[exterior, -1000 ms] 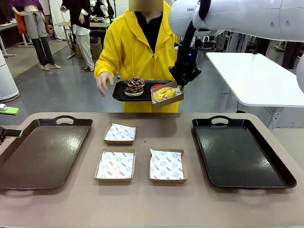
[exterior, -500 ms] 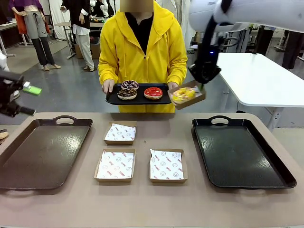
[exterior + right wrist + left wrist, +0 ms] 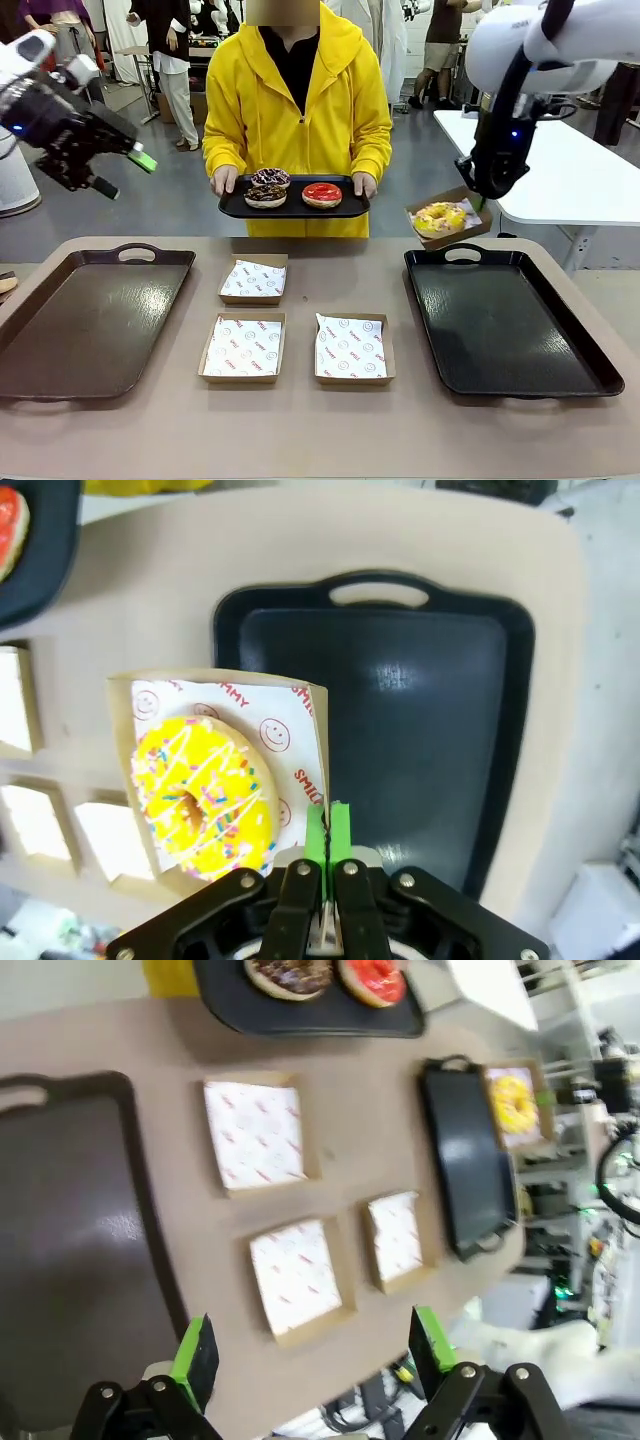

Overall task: Individually package the donuts and arrange them on the tray.
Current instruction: Place the picked Paper togo box on the Handle tray while simultaneously picking up another Paper togo box from the table with the other hand.

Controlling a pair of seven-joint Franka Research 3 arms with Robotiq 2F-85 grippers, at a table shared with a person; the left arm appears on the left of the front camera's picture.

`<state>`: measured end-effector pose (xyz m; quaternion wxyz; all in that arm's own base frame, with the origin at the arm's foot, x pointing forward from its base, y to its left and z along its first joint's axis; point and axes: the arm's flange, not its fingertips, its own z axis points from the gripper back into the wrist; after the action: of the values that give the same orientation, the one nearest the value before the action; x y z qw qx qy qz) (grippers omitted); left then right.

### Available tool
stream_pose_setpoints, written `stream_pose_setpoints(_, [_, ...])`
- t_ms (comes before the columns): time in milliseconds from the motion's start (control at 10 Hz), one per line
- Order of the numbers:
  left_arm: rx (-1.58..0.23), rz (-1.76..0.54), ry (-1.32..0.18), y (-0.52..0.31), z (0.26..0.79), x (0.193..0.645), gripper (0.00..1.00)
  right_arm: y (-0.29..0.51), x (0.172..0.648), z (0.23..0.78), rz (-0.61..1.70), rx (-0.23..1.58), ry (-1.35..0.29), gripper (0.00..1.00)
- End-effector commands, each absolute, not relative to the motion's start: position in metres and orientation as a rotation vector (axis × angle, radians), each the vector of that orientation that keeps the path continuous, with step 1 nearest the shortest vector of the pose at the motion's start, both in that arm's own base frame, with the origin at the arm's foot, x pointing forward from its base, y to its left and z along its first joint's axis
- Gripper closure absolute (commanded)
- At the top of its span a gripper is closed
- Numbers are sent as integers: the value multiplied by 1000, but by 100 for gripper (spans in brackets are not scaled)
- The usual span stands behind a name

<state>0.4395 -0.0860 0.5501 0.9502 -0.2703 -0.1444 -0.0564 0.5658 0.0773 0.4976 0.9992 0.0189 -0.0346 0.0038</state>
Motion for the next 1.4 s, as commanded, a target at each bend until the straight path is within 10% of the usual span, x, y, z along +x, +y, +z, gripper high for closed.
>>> stream_pose_setpoints(0, [-391,-100,-284,-121,530,470,0,60,563,476,-26,92,-85,99])
stream_pose_setpoints(1300, [-244,-160,-279,-185,470,514,0,44,565,439,-61,103,-7,99])
